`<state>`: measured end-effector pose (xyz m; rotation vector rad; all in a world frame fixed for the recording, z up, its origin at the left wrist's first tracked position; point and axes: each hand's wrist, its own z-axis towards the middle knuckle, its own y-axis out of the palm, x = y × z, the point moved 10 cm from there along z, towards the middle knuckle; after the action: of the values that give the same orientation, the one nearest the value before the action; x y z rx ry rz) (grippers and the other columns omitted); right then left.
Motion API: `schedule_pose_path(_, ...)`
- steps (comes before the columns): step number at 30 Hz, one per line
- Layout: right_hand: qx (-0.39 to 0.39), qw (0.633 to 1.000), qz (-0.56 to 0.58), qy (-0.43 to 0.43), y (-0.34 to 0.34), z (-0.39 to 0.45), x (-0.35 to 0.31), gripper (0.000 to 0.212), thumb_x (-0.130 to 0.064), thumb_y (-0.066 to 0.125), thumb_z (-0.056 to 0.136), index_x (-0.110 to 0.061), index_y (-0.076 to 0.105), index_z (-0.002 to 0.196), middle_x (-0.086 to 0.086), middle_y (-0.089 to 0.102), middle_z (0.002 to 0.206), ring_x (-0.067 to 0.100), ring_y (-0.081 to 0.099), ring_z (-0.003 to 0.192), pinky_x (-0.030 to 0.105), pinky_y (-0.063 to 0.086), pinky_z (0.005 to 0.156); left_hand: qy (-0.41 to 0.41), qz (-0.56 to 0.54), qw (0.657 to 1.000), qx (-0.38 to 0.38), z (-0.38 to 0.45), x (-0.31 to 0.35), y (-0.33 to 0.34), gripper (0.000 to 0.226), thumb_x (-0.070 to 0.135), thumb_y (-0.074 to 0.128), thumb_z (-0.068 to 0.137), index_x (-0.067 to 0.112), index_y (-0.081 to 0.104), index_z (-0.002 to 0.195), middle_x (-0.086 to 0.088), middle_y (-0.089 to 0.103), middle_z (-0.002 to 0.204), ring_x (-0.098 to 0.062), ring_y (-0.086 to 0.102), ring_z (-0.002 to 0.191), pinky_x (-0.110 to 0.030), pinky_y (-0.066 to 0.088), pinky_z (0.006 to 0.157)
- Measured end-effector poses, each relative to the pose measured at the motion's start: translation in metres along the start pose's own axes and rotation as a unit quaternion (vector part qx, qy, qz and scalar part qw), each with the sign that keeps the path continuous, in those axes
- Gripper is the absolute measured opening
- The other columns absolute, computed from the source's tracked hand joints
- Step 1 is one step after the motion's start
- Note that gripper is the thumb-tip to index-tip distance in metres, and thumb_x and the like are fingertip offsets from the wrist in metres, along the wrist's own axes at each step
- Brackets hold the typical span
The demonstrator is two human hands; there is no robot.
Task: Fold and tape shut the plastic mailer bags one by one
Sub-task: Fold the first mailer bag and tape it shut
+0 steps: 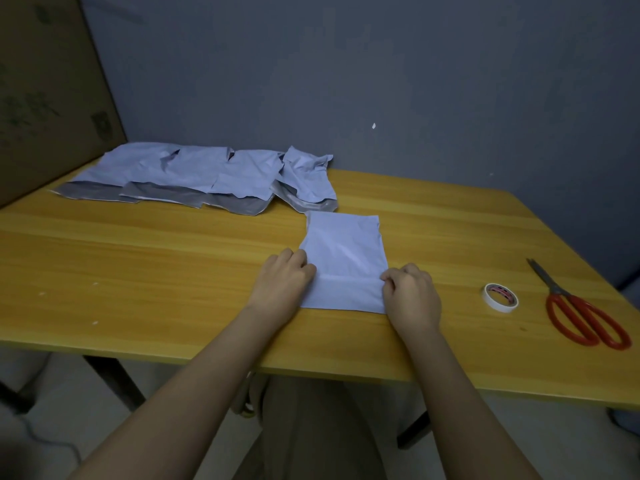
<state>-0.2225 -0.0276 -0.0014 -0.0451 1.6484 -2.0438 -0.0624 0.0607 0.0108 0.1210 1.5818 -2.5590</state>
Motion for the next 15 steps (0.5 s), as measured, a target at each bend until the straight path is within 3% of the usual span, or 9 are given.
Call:
schedule_pose_path(4, -0.013, 0.999, -0.039, -0.021, -0.001, -0.002, -0.001, 0.035, -0.013, 0.04, 0.097, -0.022, 0.064, 0.122, 0.004, 0.056, 0.112, 0.024, 0.046, 0.111, 0.03, 0.04, 0.072, 0.019, 0.0, 1.0, -0.022, -0.004, 0.004, 0.003, 0.034, -0.004, 0.083, 0.041, 0.011, 0.06, 0.06, -0.005, 0.054, 0.058, -0.024, 0.051, 0.049, -0.026, 0.037, 0.043)
schedule_pose_path(7, 0.018, 0.998, -0.057, -0.035, -0.009, -0.006, -0.006, 0.03, -0.01, 0.046, 0.092, -0.015, 0.069, 0.11, 0.008, 0.058, 0.107, 0.029, 0.048, 0.103, 0.033, 0.04, 0.073, 0.021, 0.001, 0.999, -0.036, -0.005, 0.007, 0.001, 0.036, -0.004, 0.083, 0.036, 0.012, 0.059, 0.057, -0.003, 0.052, 0.055, -0.022, 0.049, 0.044, -0.024, 0.034, 0.04)
schedule_pose_path(11, 0.073, 0.984, 0.0, -0.162, -0.022, -0.016, -0.045, 0.03, -0.007, 0.053, 0.075, -0.005, 0.073, 0.097, 0.012, 0.068, 0.096, 0.037, 0.061, 0.088, 0.041, 0.05, 0.072, 0.022, 0.011, 0.998, -0.056, -0.008, 0.008, 0.003, 0.036, 0.001, 0.085, 0.035, 0.015, 0.06, 0.058, -0.001, 0.053, 0.055, -0.019, 0.049, 0.042, -0.022, 0.032, 0.039)
schedule_pose_path(13, -0.004, 0.974, 0.017, -0.226, -0.009, -0.023, -0.072, 0.039, -0.009, 0.046, 0.084, -0.006, 0.066, 0.117, 0.011, 0.064, 0.12, 0.033, 0.057, 0.114, 0.041, 0.046, 0.092, 0.025, 0.016, 0.998, -0.058, -0.009, 0.009, 0.002, 0.035, 0.002, 0.085, 0.036, 0.015, 0.06, 0.056, -0.001, 0.053, 0.054, -0.019, 0.048, 0.04, -0.021, 0.031, 0.04)
schedule_pose_path(15, -0.111, 0.965, 0.028, -0.234, 0.015, -0.03, -0.083, 0.043, -0.018, 0.038, 0.099, -0.012, 0.045, 0.141, 0.004, 0.04, 0.149, 0.021, 0.031, 0.14, 0.034, 0.025, 0.113, 0.03, 0.02, 0.998, -0.059, -0.011, 0.01, 0.0, 0.034, 0.004, 0.085, 0.036, 0.016, 0.059, 0.055, 0.0, 0.053, 0.053, -0.019, 0.048, 0.038, -0.02, 0.031, 0.04)
